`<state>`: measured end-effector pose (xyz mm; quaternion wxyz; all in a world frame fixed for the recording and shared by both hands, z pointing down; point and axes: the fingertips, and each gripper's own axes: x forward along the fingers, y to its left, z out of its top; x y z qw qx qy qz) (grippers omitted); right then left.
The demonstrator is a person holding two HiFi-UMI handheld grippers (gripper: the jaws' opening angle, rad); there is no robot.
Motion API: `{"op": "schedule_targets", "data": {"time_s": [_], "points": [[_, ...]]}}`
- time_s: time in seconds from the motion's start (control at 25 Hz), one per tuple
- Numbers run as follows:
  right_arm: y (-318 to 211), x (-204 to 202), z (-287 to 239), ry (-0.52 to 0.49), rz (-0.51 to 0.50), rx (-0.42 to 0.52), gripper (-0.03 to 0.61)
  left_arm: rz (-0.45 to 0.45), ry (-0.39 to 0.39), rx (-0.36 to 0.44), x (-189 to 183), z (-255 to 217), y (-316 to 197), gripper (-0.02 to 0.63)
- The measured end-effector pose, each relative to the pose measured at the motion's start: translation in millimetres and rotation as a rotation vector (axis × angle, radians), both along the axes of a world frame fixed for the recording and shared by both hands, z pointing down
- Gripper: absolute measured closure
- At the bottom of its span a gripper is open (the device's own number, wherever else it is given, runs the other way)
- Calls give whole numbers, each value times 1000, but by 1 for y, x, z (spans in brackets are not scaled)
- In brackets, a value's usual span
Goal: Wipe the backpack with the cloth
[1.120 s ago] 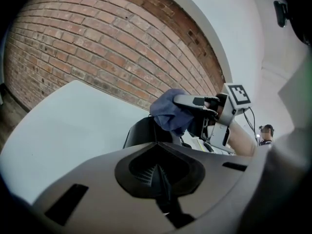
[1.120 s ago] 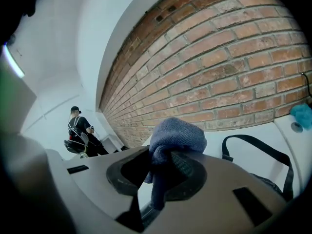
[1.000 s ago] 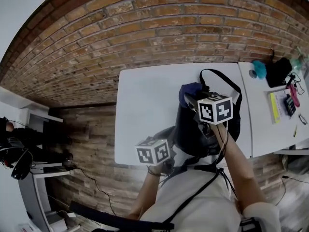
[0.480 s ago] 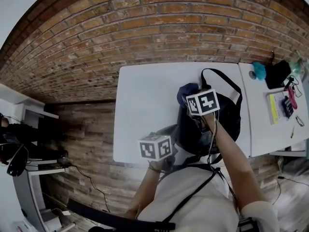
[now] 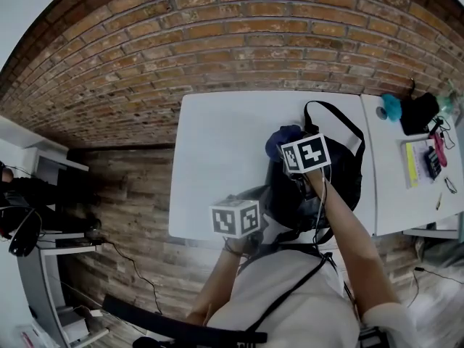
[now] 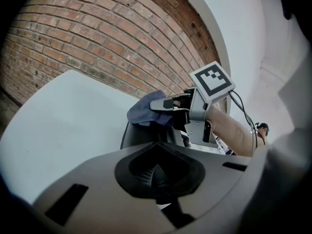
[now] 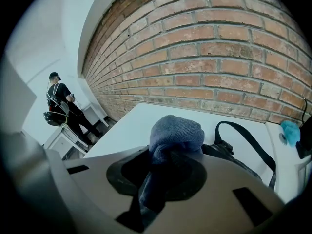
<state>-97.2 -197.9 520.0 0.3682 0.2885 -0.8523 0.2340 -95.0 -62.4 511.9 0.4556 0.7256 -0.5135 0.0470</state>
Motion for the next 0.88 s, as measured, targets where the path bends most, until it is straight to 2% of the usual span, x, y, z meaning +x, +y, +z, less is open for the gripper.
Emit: {"op": "schedule_targets", "data": {"time_s": [0.88], "points": [[66, 5, 2, -5, -108, -67, 505, -85, -24, 1, -17, 0, 13, 611]]}}
